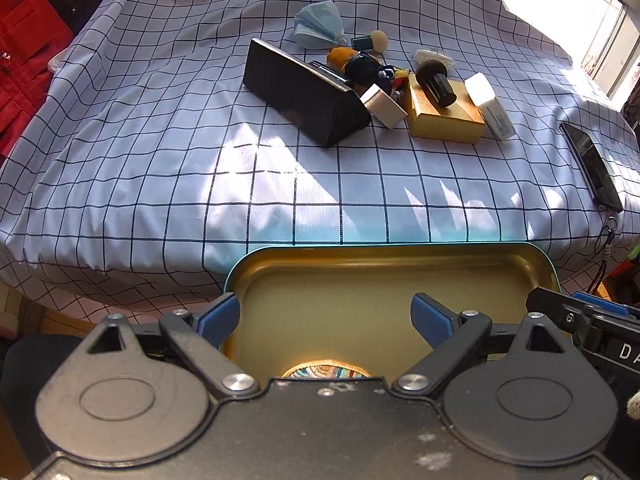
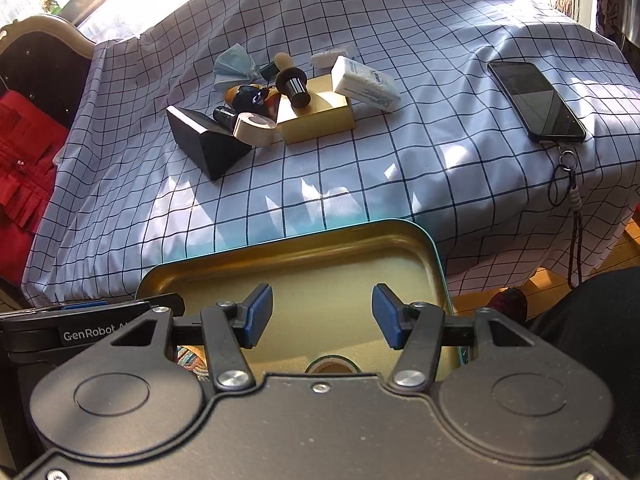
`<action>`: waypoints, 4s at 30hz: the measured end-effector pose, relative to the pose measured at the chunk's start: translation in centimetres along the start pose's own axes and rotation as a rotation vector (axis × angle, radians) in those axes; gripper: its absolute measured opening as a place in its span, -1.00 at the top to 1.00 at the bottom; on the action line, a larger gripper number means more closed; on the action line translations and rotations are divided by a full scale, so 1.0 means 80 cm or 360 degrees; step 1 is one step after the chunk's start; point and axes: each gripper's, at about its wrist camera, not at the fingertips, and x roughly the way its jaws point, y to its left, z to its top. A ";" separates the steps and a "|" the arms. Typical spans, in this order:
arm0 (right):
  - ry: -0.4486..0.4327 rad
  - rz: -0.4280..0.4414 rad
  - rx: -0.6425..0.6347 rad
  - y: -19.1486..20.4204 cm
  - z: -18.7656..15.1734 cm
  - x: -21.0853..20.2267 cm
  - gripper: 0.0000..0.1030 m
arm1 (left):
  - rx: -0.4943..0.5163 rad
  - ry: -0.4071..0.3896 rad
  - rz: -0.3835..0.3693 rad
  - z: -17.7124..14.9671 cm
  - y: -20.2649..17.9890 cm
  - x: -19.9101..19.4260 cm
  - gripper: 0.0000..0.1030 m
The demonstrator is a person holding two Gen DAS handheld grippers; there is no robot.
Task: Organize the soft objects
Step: 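Withdraw both tools from the tray toward the remaining items, then grasp the blue face mask with the left tool while the right tool grasps the white packet, then lift the mask and packet and carry both over the gold tray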
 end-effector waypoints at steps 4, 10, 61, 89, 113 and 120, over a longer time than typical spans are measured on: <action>-0.0007 -0.0007 -0.0007 0.000 0.017 0.009 -0.06 | 0.0015 -0.0012 0.0005 0.020 -0.002 0.006 -0.79; -0.0030 -0.0012 -0.0015 0.001 0.043 0.022 -0.06 | 0.0038 -0.0059 0.0021 0.060 -0.002 0.015 -0.79; 0.0081 -0.0214 -0.0014 0.007 0.364 0.298 -0.15 | 0.0102 -0.0144 0.0052 0.403 0.022 0.170 -0.83; -0.0042 -0.0063 0.0050 -0.013 0.352 0.253 -0.06 | 0.0011 0.0091 0.0127 0.495 -0.019 0.318 -0.88; -0.0265 0.0007 0.0099 -0.008 0.297 0.135 -0.06 | 0.0146 -0.0149 0.0007 0.447 -0.018 0.143 0.08; -0.0336 0.0063 0.0060 0.006 0.246 0.056 -0.06 | 0.0208 -0.0287 -0.0062 0.372 -0.009 0.017 0.08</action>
